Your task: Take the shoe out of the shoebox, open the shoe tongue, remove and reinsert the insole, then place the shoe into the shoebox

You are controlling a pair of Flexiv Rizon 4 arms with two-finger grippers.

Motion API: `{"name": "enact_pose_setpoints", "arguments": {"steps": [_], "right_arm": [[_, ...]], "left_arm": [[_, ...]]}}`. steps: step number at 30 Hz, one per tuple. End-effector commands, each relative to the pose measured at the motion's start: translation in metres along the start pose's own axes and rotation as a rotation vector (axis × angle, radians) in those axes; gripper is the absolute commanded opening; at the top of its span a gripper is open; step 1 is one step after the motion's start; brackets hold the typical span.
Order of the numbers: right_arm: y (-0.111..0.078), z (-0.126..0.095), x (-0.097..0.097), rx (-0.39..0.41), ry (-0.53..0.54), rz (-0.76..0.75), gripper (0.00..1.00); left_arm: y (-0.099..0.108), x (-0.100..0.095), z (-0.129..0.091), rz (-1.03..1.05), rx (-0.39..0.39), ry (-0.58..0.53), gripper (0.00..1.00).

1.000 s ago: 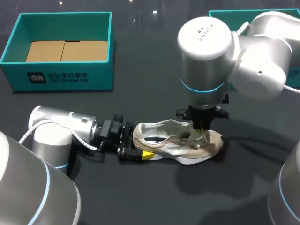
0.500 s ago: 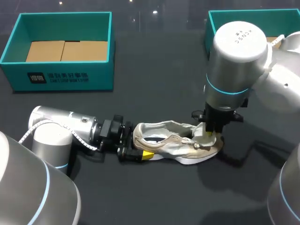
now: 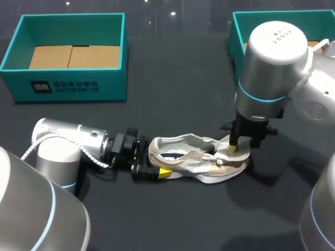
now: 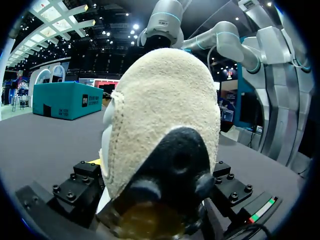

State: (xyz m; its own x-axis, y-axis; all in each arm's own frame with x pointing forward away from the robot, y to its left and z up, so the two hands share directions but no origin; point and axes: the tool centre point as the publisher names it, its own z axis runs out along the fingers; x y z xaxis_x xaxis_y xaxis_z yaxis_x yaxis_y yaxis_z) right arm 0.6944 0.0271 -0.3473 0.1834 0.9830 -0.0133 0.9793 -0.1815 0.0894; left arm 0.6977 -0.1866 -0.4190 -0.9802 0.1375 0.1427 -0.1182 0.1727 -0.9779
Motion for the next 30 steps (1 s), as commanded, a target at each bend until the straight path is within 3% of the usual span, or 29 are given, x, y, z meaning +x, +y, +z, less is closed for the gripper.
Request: {"name": "enact_pose_setpoints", "arguments": {"steps": [1, 7, 16, 30], "right_arm": [[-0.001, -0.008, 0.004, -0.004, -0.047, 0.004, 0.41], [0.0, -0.014, -0.001, 0.001, -0.111, 0.016, 0.45], [0.001, -0.045, -0.002, -0.033, -0.219, 0.012, 0.48], [0.0, -0.119, 0.029, -0.166, -0.331, -0.106, 0.47]], "left_arm": [[0.003, 0.001, -0.001, 0.0, 0.001, -0.002, 0.0], [0.003, 0.001, -0.001, 0.0, 0.001, -0.002, 0.0], [0.003, 0.001, -0.001, 0.0, 0.001, -0.002, 0.0], [0.003, 0.001, -0.001, 0.0, 0.001, -0.002, 0.0]]}}
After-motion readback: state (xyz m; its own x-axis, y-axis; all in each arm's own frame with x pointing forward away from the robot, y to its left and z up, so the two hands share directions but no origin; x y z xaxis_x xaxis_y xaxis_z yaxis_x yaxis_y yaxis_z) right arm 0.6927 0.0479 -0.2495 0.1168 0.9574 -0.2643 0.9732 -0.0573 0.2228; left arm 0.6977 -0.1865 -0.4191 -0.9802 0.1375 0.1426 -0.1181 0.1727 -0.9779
